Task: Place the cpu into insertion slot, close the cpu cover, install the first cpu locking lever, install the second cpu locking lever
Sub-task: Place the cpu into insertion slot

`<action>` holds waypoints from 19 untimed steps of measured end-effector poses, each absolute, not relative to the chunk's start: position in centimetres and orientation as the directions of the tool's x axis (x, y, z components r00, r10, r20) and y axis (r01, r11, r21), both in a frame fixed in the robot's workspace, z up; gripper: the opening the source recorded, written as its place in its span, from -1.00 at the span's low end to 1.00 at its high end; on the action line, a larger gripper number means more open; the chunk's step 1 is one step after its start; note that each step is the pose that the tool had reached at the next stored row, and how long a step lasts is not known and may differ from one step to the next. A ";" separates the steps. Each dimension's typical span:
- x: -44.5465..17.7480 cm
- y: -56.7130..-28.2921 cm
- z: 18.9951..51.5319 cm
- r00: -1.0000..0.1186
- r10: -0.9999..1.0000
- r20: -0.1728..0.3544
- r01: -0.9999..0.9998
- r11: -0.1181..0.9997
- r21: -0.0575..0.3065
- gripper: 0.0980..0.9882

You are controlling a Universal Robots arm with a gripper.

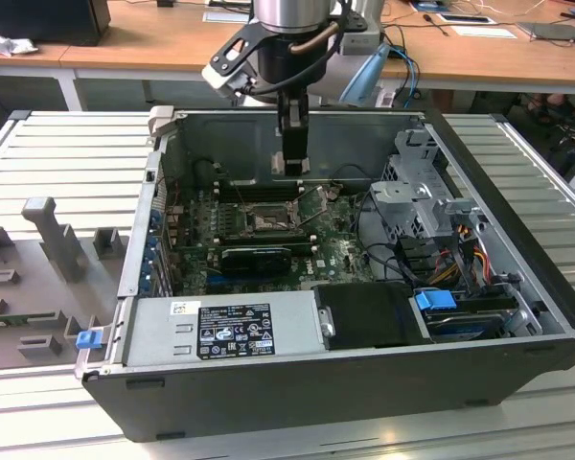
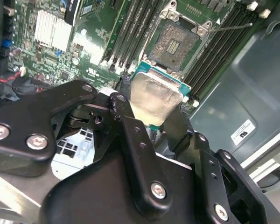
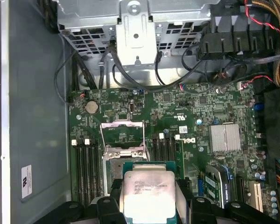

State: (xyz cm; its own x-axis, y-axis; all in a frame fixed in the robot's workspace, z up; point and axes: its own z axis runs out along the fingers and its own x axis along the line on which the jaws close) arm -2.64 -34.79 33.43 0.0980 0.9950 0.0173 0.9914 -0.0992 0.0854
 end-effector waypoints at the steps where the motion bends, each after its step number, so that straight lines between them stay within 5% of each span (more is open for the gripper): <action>1: -2.6 -34.8 33.4 0.120 0.993 0.017 0.989 -0.121 0.085 -0.03; 19: -2.6 -34.8 30.9 0.131 0.991 0.017 0.988 -0.132 0.085 -0.03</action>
